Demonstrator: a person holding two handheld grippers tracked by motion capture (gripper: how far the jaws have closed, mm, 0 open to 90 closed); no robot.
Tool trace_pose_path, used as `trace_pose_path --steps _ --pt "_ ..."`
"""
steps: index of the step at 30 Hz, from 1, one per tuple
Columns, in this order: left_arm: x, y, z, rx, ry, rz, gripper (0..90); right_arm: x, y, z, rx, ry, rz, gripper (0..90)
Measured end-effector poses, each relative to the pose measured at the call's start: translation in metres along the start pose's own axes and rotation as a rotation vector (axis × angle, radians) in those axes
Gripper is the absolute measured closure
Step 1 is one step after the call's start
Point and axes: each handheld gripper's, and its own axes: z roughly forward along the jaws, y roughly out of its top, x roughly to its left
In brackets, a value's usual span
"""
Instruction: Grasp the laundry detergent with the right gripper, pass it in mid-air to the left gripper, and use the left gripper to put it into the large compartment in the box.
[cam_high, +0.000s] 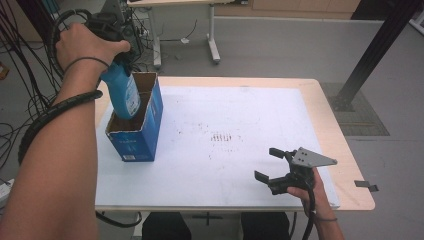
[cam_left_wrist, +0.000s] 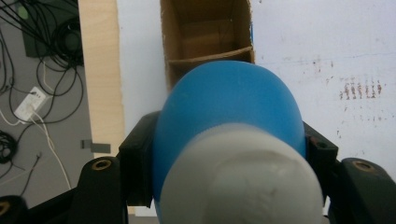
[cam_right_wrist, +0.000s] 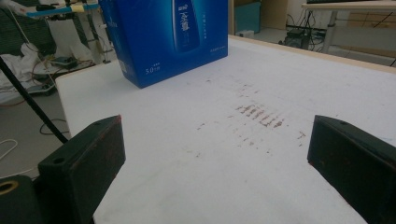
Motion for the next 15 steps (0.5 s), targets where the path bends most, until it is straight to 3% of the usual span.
trace_pose_path --steps 15 --pt "-0.003 -0.001 0.035 0.021 -0.008 0.01 37.6 0.0 -0.001 0.0 0.014 -0.002 0.004 3.6"
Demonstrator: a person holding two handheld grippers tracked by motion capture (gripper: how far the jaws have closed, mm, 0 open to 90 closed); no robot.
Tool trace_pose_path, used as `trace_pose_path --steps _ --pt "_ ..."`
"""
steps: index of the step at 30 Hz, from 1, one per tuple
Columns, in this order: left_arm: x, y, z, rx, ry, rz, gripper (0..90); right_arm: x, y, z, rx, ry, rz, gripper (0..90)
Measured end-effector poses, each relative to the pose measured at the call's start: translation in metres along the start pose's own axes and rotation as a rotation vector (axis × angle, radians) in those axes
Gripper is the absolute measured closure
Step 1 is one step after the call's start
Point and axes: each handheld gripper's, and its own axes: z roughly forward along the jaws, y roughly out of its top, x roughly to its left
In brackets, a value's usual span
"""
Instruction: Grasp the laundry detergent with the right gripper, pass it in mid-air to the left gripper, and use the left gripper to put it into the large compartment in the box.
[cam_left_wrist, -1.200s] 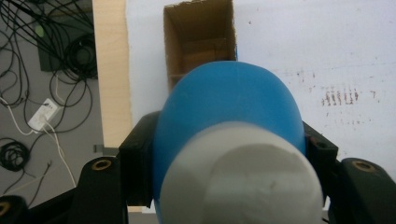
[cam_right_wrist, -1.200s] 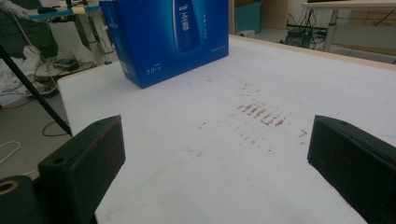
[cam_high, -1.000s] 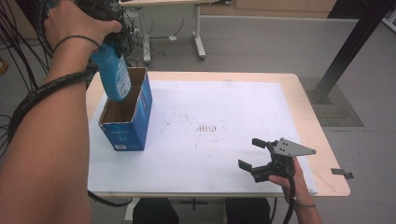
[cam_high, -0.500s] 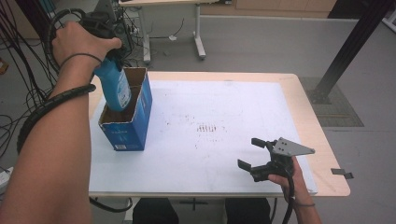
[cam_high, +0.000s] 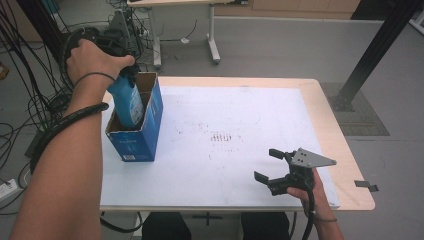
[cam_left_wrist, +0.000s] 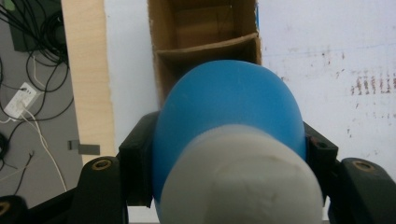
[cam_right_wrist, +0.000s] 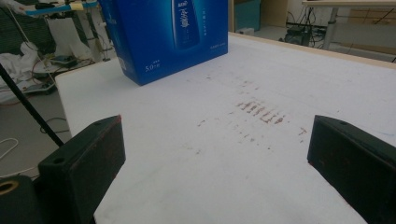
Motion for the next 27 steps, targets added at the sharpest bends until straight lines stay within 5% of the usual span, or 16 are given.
trace_pose_path --steps 27 --pt "0.008 -0.004 0.072 0.031 -0.02 -0.018 37.7 -0.002 0.001 0.0 0.039 -0.007 0.011 3.9"
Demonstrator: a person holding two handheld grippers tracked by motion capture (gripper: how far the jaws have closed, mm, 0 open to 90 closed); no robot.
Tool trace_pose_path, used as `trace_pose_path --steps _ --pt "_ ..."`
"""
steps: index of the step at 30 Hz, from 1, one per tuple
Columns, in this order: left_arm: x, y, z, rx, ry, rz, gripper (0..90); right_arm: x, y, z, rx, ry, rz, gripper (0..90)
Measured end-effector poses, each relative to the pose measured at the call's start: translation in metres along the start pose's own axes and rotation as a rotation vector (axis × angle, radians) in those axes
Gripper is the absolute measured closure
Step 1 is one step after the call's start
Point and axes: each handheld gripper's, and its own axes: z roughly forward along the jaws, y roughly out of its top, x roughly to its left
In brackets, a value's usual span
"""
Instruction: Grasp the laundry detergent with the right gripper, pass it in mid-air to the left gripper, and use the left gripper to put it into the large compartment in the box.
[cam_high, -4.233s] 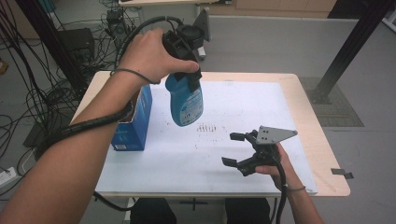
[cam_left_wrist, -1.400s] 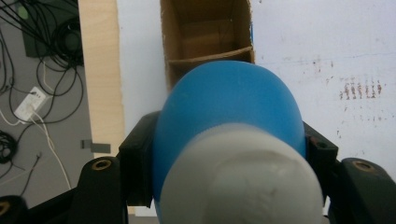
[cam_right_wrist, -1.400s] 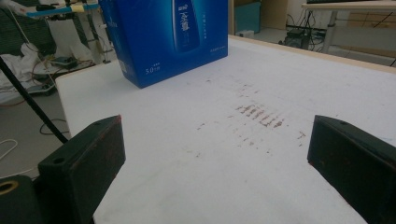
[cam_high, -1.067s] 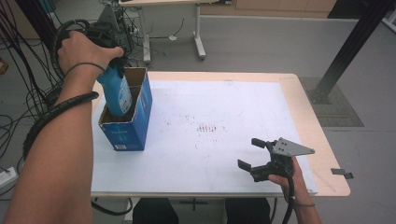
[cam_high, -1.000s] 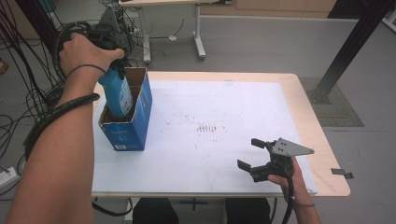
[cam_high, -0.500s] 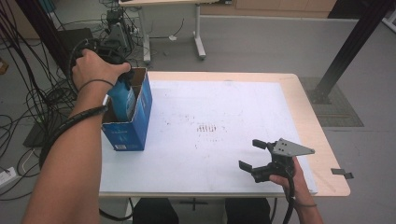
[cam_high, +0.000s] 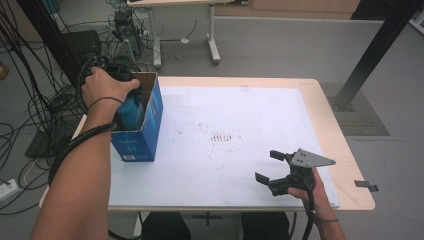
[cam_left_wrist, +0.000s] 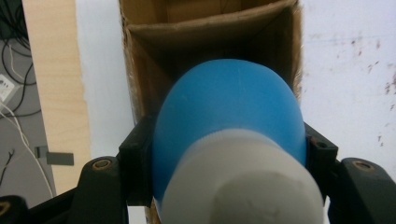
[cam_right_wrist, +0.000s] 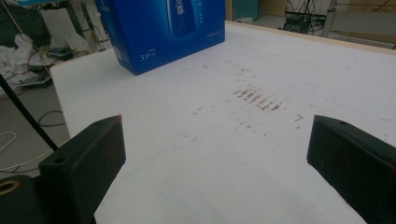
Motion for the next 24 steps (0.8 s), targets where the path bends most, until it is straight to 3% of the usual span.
trace_pose_path --steps 7,12,24 --pt "-0.003 0.003 0.017 0.027 0.025 0.01 37.7 0.0 -0.001 -0.001 0.004 -0.005 0.006 4.1" --pt "0.001 0.004 0.027 0.038 -0.003 0.001 37.8 -0.001 -0.002 -0.001 0.005 -0.009 0.014 4.2" --pt "-0.003 0.004 0.044 0.063 0.013 0.015 37.7 0.0 -0.003 0.001 0.013 -0.01 0.016 4.2"
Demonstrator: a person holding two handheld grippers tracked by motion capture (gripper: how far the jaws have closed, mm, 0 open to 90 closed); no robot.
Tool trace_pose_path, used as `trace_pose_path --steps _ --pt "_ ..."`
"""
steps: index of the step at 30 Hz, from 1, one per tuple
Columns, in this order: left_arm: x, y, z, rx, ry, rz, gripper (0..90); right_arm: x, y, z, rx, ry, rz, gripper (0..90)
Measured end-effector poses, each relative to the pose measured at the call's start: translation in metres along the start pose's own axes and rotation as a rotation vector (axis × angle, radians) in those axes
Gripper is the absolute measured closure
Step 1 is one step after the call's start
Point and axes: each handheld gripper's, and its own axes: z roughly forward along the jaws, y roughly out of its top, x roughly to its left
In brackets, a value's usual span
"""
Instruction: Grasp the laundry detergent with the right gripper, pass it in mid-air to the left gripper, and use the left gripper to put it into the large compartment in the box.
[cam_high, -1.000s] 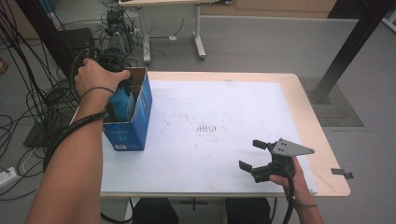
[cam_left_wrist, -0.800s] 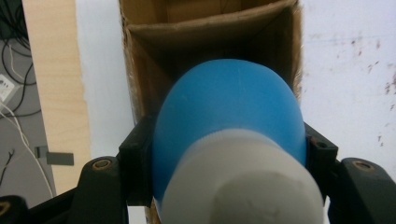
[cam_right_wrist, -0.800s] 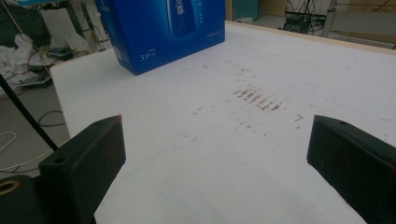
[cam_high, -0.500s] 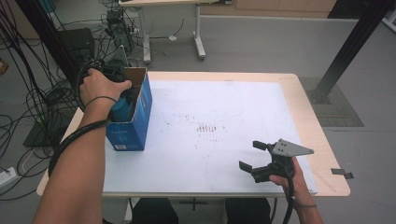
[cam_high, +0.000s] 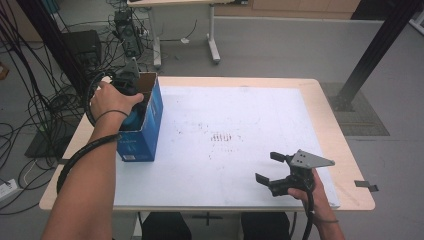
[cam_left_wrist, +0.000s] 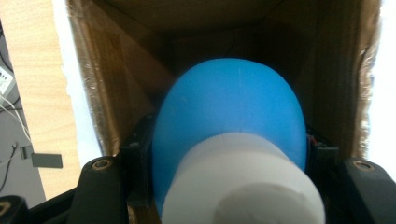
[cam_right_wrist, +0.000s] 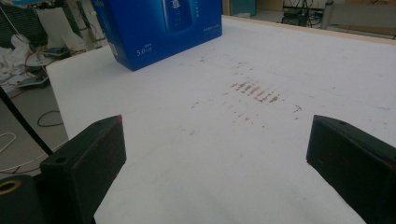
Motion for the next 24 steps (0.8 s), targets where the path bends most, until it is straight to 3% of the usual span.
trace_pose_path --steps 10,24 --pt "-0.0023 -0.0019 0.0036 -0.007 0.006 -0.001 37.7 -0.0003 0.0004 0.0013 -0.006 0.0 0.004 4.3" --pt "0.0061 -0.0051 0.005 -0.01 -0.019 -0.022 37.7 -0.0002 0.0037 0.0087 0.004 0.017 -0.009 4.3"
